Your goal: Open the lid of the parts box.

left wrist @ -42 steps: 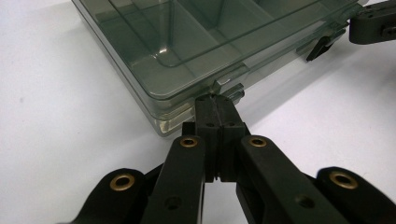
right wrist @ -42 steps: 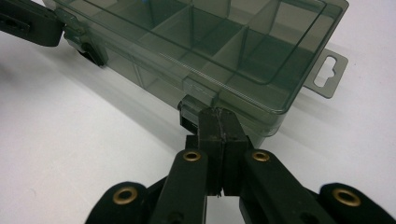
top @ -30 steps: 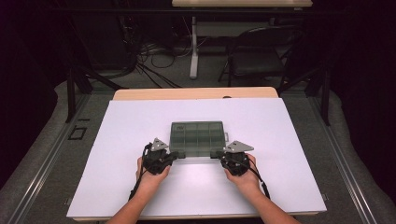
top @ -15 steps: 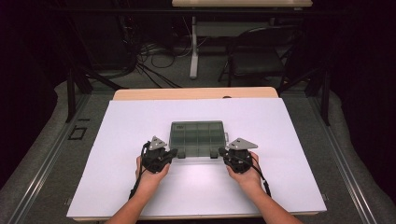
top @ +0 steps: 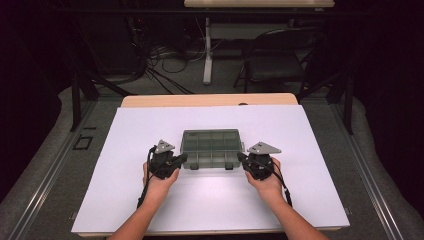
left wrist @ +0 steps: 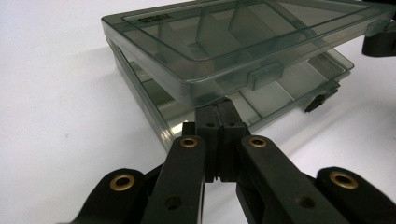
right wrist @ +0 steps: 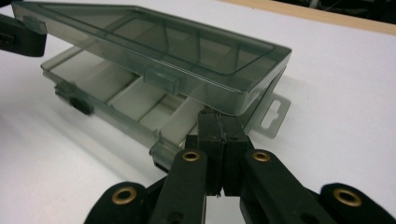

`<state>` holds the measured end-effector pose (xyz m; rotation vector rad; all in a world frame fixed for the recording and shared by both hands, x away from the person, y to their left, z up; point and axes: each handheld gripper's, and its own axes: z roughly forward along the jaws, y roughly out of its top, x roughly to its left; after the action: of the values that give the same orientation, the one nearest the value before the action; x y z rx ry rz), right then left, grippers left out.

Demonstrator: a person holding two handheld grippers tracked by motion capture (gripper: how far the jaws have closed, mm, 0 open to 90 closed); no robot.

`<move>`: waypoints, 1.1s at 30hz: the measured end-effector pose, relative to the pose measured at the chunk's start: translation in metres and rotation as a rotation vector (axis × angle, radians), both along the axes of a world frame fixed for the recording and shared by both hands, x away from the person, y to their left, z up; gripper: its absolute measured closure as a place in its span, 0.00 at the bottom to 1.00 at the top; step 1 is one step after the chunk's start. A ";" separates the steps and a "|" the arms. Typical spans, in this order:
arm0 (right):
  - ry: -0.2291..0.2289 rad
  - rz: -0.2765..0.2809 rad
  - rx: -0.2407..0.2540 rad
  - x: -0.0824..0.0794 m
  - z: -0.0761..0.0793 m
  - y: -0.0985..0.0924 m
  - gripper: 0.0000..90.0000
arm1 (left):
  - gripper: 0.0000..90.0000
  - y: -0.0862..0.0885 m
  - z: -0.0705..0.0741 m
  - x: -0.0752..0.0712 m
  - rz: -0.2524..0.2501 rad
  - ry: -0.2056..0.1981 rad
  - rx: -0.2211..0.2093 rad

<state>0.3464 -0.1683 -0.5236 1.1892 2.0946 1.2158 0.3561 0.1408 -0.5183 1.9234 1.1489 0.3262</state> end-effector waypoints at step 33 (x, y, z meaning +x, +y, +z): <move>-0.021 -0.081 0.004 0.065 0.065 0.021 0.99 | 1.00 -0.009 0.063 0.063 0.105 -0.011 -0.033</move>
<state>0.4112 -0.1477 -0.4585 1.2448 2.0099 1.1911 0.4190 0.1320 -0.4555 1.8341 1.2427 0.3718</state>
